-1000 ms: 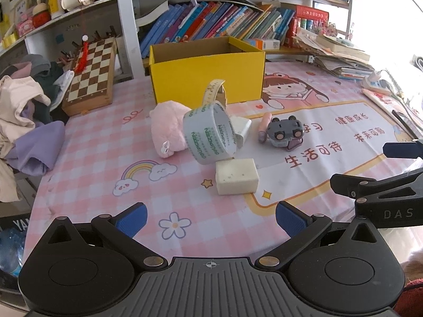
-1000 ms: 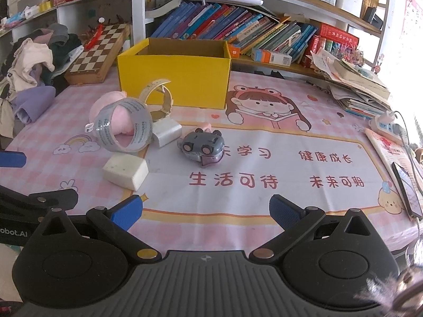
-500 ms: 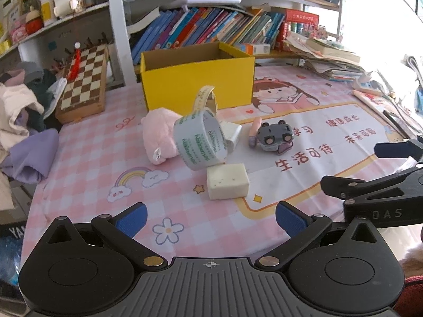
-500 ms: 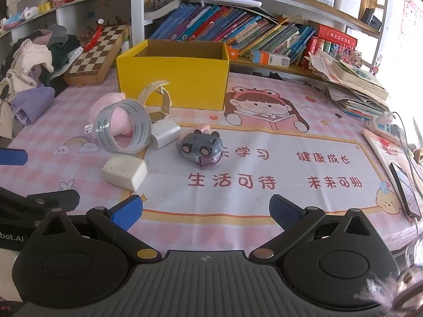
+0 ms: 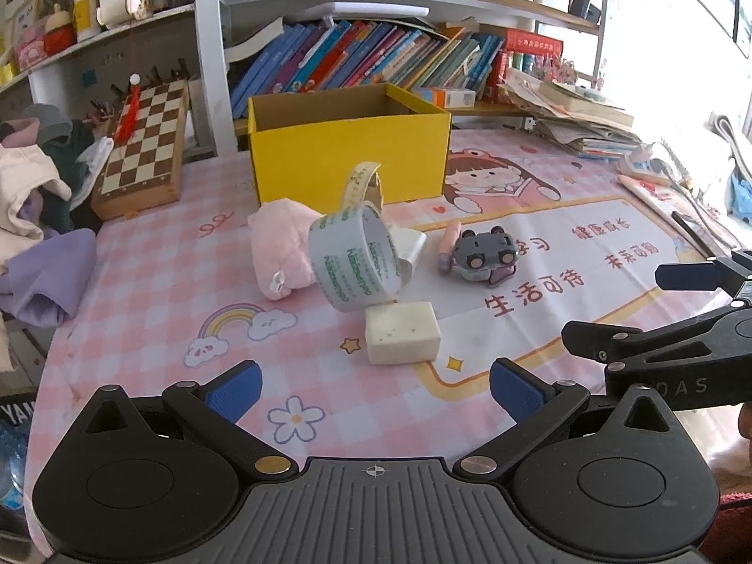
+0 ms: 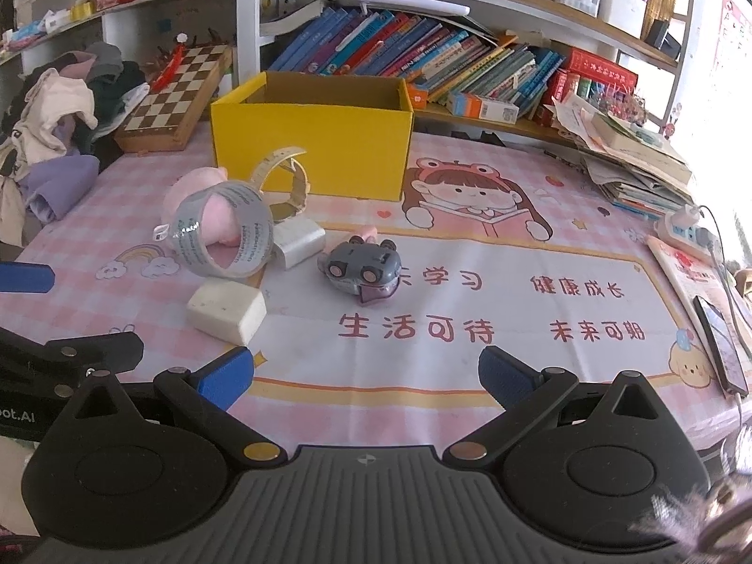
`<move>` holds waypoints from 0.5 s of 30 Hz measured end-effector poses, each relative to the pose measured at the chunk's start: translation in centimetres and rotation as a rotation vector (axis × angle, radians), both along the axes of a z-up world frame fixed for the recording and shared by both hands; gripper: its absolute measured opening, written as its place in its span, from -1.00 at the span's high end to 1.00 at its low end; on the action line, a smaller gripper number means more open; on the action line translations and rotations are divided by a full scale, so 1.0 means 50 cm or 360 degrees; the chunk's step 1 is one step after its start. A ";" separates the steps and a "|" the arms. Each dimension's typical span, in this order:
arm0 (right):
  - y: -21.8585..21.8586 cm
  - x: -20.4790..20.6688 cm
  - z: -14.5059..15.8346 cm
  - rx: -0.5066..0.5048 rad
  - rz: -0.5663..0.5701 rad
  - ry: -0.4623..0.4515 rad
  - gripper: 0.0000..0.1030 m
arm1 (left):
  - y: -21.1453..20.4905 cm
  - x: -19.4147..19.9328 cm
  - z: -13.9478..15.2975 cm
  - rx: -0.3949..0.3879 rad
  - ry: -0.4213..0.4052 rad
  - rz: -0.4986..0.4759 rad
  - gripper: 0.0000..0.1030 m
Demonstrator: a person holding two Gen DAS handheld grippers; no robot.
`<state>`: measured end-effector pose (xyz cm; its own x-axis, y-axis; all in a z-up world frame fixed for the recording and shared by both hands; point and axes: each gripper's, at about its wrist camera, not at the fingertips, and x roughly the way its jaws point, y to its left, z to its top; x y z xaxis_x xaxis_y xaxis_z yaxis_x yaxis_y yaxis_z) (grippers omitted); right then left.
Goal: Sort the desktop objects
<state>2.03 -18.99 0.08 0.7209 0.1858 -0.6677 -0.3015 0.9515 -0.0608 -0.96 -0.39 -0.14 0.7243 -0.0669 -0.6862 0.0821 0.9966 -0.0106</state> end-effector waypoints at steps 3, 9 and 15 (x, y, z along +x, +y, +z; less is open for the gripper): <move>0.001 0.004 -0.001 -0.0004 -0.0003 0.0006 -1.00 | 0.002 0.003 -0.002 -0.0001 0.0008 -0.0003 -1.00; 0.009 0.015 -0.004 -0.0011 0.0011 0.0022 -1.00 | 0.007 0.012 -0.005 -0.0018 0.0023 0.0000 -1.00; 0.015 0.033 -0.010 -0.0030 0.0026 0.0048 -1.00 | 0.008 0.025 -0.011 -0.0031 0.0042 -0.0003 -1.00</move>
